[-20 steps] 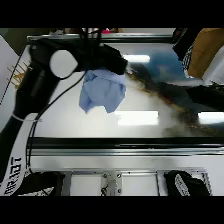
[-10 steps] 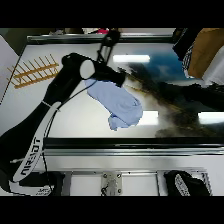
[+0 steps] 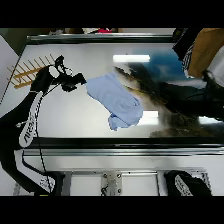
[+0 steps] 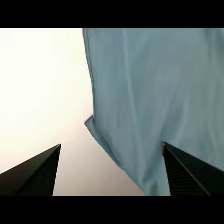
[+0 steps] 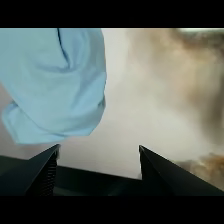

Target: Fold the clothes and pants, and hang the long-sleeved shirts on hangers.

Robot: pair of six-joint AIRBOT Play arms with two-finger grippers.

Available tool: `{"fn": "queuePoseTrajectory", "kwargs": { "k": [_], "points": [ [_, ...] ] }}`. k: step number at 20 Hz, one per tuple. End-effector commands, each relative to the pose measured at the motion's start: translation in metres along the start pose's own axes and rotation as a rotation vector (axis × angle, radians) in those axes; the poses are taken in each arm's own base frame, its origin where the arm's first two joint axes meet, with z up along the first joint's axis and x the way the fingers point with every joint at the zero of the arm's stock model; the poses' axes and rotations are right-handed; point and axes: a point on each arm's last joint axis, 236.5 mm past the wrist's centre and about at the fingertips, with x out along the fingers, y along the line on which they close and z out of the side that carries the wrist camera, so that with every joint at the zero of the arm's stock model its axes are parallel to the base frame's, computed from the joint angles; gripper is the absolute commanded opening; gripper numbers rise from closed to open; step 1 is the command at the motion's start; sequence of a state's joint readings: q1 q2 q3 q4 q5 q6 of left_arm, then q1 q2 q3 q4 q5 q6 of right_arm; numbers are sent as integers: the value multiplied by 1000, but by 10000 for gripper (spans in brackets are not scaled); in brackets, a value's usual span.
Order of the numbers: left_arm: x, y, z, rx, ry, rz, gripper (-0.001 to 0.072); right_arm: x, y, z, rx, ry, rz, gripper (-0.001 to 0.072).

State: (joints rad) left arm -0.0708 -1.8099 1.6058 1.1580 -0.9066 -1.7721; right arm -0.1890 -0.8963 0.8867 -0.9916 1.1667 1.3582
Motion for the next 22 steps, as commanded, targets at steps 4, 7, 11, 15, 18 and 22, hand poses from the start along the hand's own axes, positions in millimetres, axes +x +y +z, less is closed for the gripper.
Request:
{"fn": "queuePoseTrajectory", "kwargs": {
  "k": [4, 7, 11, 15, 18, 22],
  "points": [
    [60, 22, 18, -82, 59, -31, 687, 89, 5, -59, 58, 231, 13, 529],
    [76, 8, 17, -50, 78, -45, 687, 116, 7, -72, 46, 287, 7, 529],
    [98, -18, 4, 2, 103, -64, 687, 140, 14, -92, 39, 353, -1, 529],
    [105, -32, 4, 22, 79, -79, 316, 165, 20, -91, 50, 318, -19, 529],
    [102, -32, 3, 23, 89, -78, 6, 187, 29, -85, 70, 250, -29, 529],
    [84, -32, 16, 20, 64, -83, 6, 210, 34, -91, 65, 229, -44, 528]
  ]
}}
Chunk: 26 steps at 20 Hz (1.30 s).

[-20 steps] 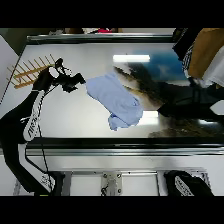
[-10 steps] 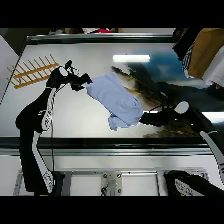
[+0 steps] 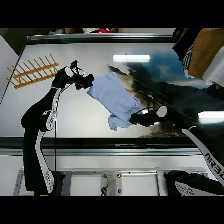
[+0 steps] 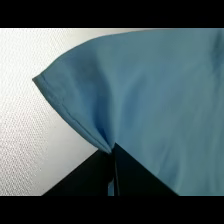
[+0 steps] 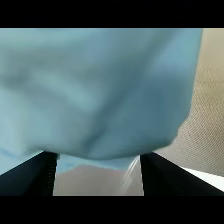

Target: Fold the clothes and pants, and hang the long-sleeved shirts on hangers.

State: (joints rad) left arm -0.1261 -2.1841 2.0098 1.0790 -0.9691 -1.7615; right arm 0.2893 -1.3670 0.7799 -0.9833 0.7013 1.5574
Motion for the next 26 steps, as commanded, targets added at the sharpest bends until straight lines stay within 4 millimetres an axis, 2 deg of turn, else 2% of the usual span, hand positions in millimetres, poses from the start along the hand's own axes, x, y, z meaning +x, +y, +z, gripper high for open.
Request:
{"fn": "queuePoseTrajectory", "kwargs": {
  "k": [1, 3, 5, 7, 8, 9, 10, 11, 12, 14, 15, 17, 19, 20, 21, 23, 25, 26],
  "points": [
    [-16, -1, 10, -4, -20, -6, 6, 19, 4, 4, 8, -35, -10, 514],
    [-24, -2, 12, -1, -22, -7, 6, 19, 3, 7, 4, -46, -13, 312],
    [-31, -2, 13, -2, -18, -6, 6, 19, 3, 12, 4, -68, -13, 35],
    [-40, -7, 12, 6, -13, -10, 6, 16, 5, 18, -10, -90, -11, 21],
    [-52, -13, 15, 24, -25, -16, 6, 8, 8, 23, -59, -100, -12, 20],
    [-72, -22, 25, 52, -59, -28, 6, -8, 11, 30, -138, -107, -22, 20],
    [-99, -35, 36, 94, -111, -45, 6, -33, 13, 40, -232, -115, -48, 20],
    [-136, -53, 49, 138, -182, -69, 6, -70, 14, 54, -324, -141, -99, 20],
    [-185, -77, 61, 185, -269, -98, 6, -114, 16, 70, -389, -188, -151, 20],
    [-294, -130, 62, 317, -447, -154, 6, -225, 37, 96, -446, -367, -194, 20],
    [-348, -153, 53, 386, -530, -178, 6, -277, 53, 101, -455, -472, -182, 19],
    [-456, -200, 13, 507, -693, -240, 6, -371, 82, 93, -483, -678, -158, 20],
    [-541, -231, -35, 600, -832, -300, 6, -433, 103, 72, -482, -829, -116, 19],
    [-579, -243, -62, 636, -891, -336, 6, -454, 109, 59, -463, -883, -89, 19],
    [-607, -250, -86, 665, -936, -367, 6, -466, 111, 46, -436, -914, -64, 19],
    [-647, -259, -126, 709, -995, -421, 6, -476, 115, 28, -400, -924, -20, 19],
    [-656, -256, -146, 712, -1007, -441, 5, -469, 116, 13, -350, -871, 24, 19],
    [-646, -247, -149, 679, -977, -437, 5, -458, 114, 7, -322, -814, 33, 20]
  ]
}}
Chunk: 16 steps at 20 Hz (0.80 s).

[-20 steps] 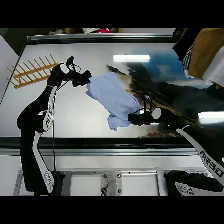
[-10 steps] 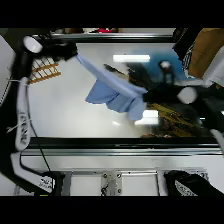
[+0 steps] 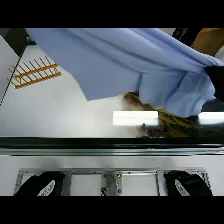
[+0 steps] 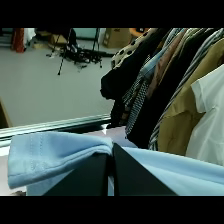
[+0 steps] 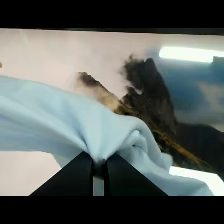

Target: Fold the clothes and pants, and hang the long-sleeved shirts on hangers.

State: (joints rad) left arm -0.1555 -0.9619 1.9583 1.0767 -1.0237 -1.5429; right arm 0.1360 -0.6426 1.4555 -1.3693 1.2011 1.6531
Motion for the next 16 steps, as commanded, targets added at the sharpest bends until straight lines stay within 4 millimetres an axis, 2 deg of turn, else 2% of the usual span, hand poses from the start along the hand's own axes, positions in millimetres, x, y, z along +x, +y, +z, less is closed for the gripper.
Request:
{"fn": "queuePoseTrajectory", "kwargs": {
  "k": [1, 2, 4, 6, 8, 9, 10, 11, 12, 13, 14, 16],
  "points": [
    [-34, -9, -15, -45, 0, 17, 5, -13, 11, -30, 112, 117, 32, 20],
    [-29, 8, -39, -88, 53, 66, 5, -2, 10, -48, 124, 200, 35, 19],
    [-19, 49, -99, -171, 181, 180, 5, 26, 11, -88, 163, 375, 57, 20],
    [-12, 90, -170, -259, 314, 283, 6, 70, 6, -136, 160, 539, 85, 21],
    [-11, 118, -242, -340, 450, 346, 5, 126, -18, -174, 167, 609, 44, 30],
    [-11, 127, -274, -374, 508, 368, 6, 154, -32, -189, 180, 615, 11, 111],
    [-12, 134, -304, -399, 555, 385, 6, 181, -42, -201, 184, 627, -4, 399],
    [-11, 141, -332, -419, 593, 401, 6, 201, -49, -210, 182, 639, -12, 645],
    [-8, 148, -358, -437, 627, 415, 6, 216, -54, -218, 192, 646, -22, 637],
    [-7, 156, -379, -447, 657, 435, 6, 223, -57, -225, 200, 662, -25, 581],
    [-6, 162, -398, -465, 689, 452, 6, 220, -56, -232, 187, 698, -20, 577],
    [-8, 177, -429, -502, 756, 493, 6, 197, -52, -256, 154, 827, 0, 577]
  ]
}}
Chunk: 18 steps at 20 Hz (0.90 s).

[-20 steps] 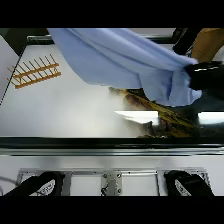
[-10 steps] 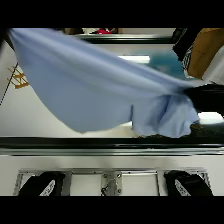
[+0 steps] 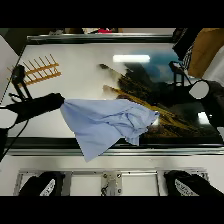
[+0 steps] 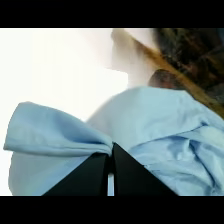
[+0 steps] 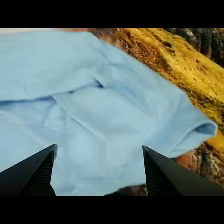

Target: Fold the clothes and pants, and hang the long-sleeved shirts on hangers.

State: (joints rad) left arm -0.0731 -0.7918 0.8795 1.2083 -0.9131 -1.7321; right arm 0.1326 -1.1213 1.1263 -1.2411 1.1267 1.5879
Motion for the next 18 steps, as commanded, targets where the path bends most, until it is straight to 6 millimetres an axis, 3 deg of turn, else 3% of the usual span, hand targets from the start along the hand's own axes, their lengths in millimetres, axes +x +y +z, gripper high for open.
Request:
{"fn": "queuePoseTrajectory", "kwargs": {
  "k": [1, 4, 6, 10, 14, 18],
  "points": [
    [46, 42, -36, -73, 117, 81, 6, 17, -16, -47, -30, 181, -36, 577],
    [59, 58, -42, -109, 158, 113, 6, 32, -34, -94, 158, 214, -81, 580],
    [65, 63, -46, -112, 177, 122, 6, 57, -27, -109, 337, 186, -21, 581],
    [66, 63, -45, -89, 177, 121, 6, 97, -2, -111, 587, 120, 148, 581],
    [66, 63, -45, -89, 175, 121, 6, 121, 24, -111, 602, 125, 210, 581],
    [66, 63, -44, -88, 172, 121, 6, 134, 30, -103, 590, 73, 206, 577]
  ]
}}
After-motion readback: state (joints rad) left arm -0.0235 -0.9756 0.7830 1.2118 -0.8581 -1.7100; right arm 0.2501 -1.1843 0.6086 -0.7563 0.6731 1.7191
